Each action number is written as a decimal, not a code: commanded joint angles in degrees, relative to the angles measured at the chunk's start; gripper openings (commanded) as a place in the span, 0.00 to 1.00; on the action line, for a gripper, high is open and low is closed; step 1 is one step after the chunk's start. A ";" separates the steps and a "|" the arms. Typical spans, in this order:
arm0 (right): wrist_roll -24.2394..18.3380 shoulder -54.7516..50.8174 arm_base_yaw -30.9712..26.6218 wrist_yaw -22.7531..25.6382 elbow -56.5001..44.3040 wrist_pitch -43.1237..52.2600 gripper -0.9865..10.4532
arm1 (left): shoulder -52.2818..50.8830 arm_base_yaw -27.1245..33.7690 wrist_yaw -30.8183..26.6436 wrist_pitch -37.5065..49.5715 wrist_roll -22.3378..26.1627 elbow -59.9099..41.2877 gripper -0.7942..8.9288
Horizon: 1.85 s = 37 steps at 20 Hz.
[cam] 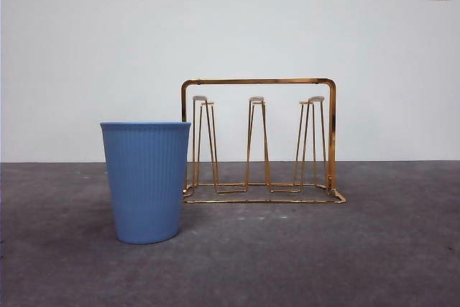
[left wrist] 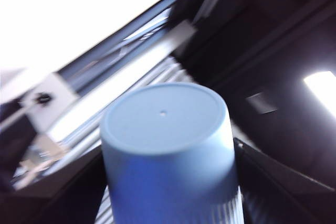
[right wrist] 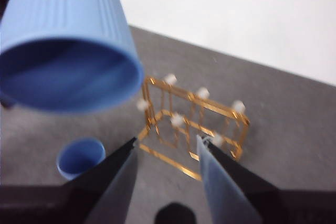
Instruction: Pick up cup 1,put cup 1 in the cup rack,pick up cup 2,put cup 2 in the cup rack
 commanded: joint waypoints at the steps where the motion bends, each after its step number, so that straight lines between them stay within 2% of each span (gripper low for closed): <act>1: 0.26 -2.05 0.02 1.73 -0.46 -4.83 0.26 | 0.07 0.00 0.39 -4.59 8.22 0.35 0.08; 3: 0.57 -3.61 0.02 3.06 -0.46 -8.39 0.26 | 0.07 -0.04 -0.04 -10.95 13.44 1.29 0.08; 6: 0.94 -5.88 0.02 5.44 -0.46 -12.85 0.26 | 0.07 -1.09 -3.21 -24.04 25.51 4.72 0.08; 11: 2.32 -9.75 0.02 7.85 -0.46 -17.81 0.26 | 0.09 -5.20 -17.62 -45.35 51.04 13.70 0.08; 13: 2.40 -10.82 0.02 7.85 -0.46 -18.69 0.26 | 0.57 -6.73 -22.77 -48.06 58.38 16.22 0.08; 16: 2.40 -11.98 0.02 8.00 -0.46 -19.26 0.25 | 1.46 -8.74 -27.56 -48.02 65.00 17.94 0.08; 19: 2.45 -12.26 0.02 7.98 -0.46 -19.89 0.25 | 3.41 -9.46 -30.93 -47.89 67.54 18.45 0.08; 22: 2.40 -12.24 0.02 7.98 -0.46 -20.92 0.25 | 6.84 -9.44 -31.06 -47.52 67.52 18.97 0.08; 30: 2.67 -12.24 0.02 7.98 -0.46 -23.41 0.25 | 17.40 -9.38 -36.59 -46.03 67.52 24.22 0.08; 37: 2.56 -12.24 0.02 7.98 -0.46 -24.17 0.25 | 24.41 -9.16 -37.86 -43.43 67.10 25.90 0.08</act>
